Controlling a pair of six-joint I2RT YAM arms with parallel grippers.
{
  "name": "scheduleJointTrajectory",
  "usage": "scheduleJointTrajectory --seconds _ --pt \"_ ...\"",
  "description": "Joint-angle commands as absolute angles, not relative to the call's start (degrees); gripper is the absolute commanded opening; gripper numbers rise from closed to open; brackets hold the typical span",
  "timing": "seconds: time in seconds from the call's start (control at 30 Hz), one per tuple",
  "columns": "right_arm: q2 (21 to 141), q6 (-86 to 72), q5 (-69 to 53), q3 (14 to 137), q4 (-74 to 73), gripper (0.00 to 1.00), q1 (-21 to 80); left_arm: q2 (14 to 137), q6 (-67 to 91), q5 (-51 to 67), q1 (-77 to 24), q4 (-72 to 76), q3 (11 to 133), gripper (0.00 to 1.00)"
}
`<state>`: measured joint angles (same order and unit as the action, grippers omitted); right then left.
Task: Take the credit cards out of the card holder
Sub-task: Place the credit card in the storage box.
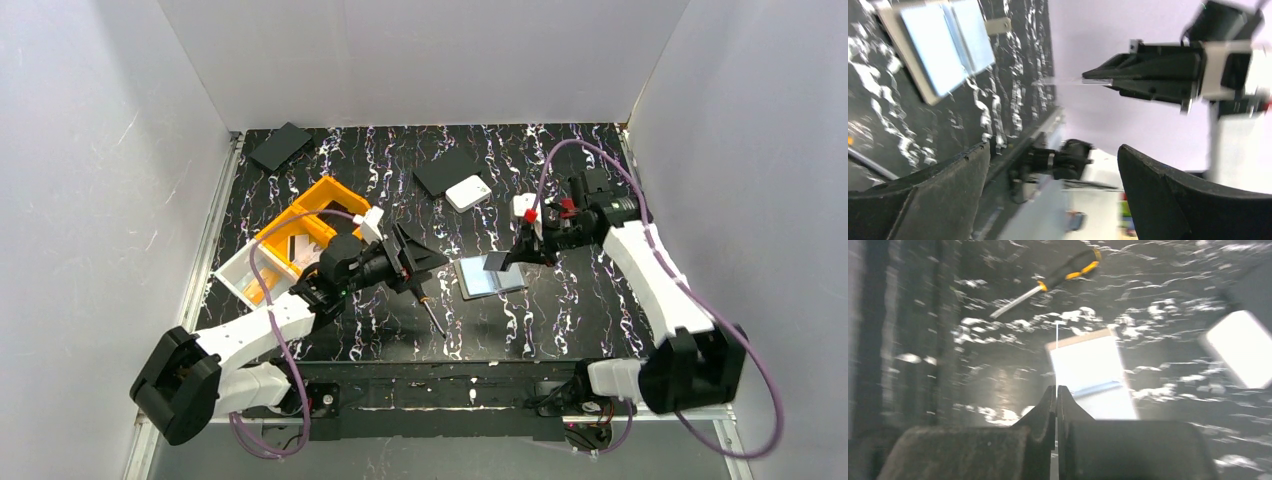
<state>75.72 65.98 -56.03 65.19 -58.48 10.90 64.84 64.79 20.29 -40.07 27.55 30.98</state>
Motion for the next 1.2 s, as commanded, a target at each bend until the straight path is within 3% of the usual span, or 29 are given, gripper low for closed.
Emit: scheduleJointTrajectory --seconds 0.0,0.23,0.47,0.77,0.97,1.03,1.1,1.17 --pt "65.24 70.58 -43.56 66.50 -47.22 0.01 15.63 66.28 92.32 21.31 -41.01 36.03 29.45 0.98" --pt "57.61 72.53 -30.47 63.18 -37.43 0.01 24.83 72.63 103.69 18.54 -44.23 36.46 36.33 0.92" --pt "48.28 74.91 -26.25 55.30 -28.35 0.01 30.51 79.50 107.37 17.50 -47.43 37.47 40.51 0.90" --pt "45.12 78.64 -22.99 50.64 -26.30 0.01 36.31 83.86 110.01 16.79 -48.21 43.66 41.64 0.70" --pt "43.80 80.36 -20.86 47.96 -25.79 0.01 39.68 86.75 111.41 18.95 -48.31 47.36 42.14 0.45" --pt "43.31 80.79 -19.90 46.98 -25.75 0.01 41.18 87.44 111.54 19.67 -48.27 49.03 42.02 0.28" --pt "42.94 80.81 -19.32 46.17 -25.89 0.01 42.31 88.24 111.26 20.38 -48.32 50.98 41.73 0.00" --pt "42.74 80.93 -19.04 45.74 -26.74 0.03 43.29 88.85 111.11 20.77 -48.25 53.62 40.91 0.00"
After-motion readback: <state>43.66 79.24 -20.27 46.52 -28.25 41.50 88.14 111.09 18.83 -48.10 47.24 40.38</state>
